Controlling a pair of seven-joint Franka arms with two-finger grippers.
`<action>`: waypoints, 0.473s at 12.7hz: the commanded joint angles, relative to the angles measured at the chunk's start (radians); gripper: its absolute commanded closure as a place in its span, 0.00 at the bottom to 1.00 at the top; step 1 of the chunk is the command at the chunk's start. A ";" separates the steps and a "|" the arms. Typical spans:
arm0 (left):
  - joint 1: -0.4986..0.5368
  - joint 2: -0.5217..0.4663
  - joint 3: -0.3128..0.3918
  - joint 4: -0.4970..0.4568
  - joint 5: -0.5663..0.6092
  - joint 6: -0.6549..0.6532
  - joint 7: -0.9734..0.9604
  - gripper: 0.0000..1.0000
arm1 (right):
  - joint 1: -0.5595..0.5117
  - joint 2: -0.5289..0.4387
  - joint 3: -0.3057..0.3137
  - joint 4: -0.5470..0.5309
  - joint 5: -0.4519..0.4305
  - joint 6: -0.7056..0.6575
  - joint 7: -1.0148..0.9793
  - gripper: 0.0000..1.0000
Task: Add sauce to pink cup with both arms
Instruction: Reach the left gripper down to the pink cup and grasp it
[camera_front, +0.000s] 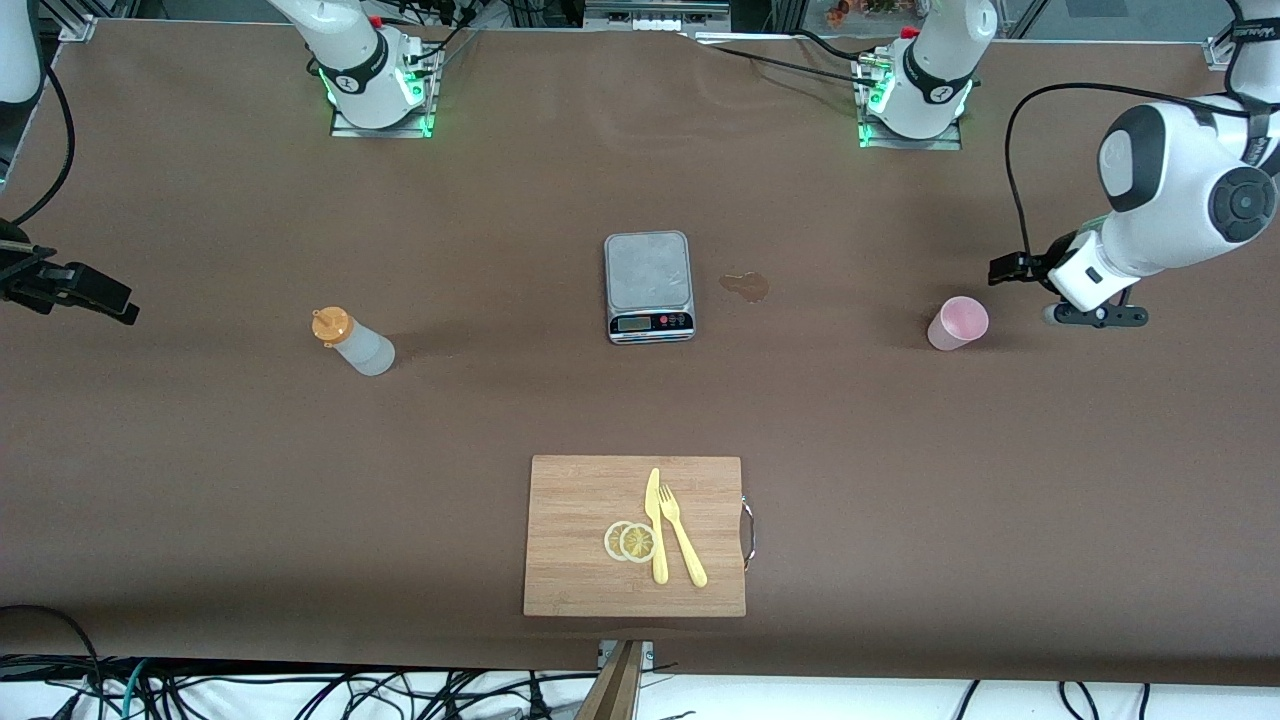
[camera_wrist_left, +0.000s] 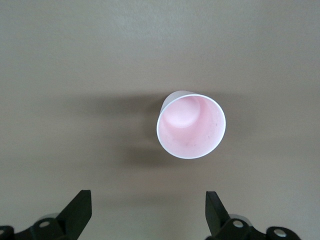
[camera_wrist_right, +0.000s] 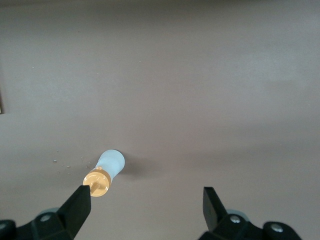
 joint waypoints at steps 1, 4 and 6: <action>0.005 0.028 -0.002 -0.038 -0.045 0.068 0.006 0.00 | -0.009 0.008 0.005 0.017 0.002 -0.003 -0.010 0.01; 0.005 0.077 -0.002 -0.040 -0.054 0.146 0.003 0.00 | -0.005 0.024 0.005 0.014 0.000 0.003 -0.010 0.01; 0.005 0.104 -0.002 -0.038 -0.054 0.194 -0.002 0.00 | -0.006 0.050 0.005 0.011 0.007 0.003 -0.007 0.01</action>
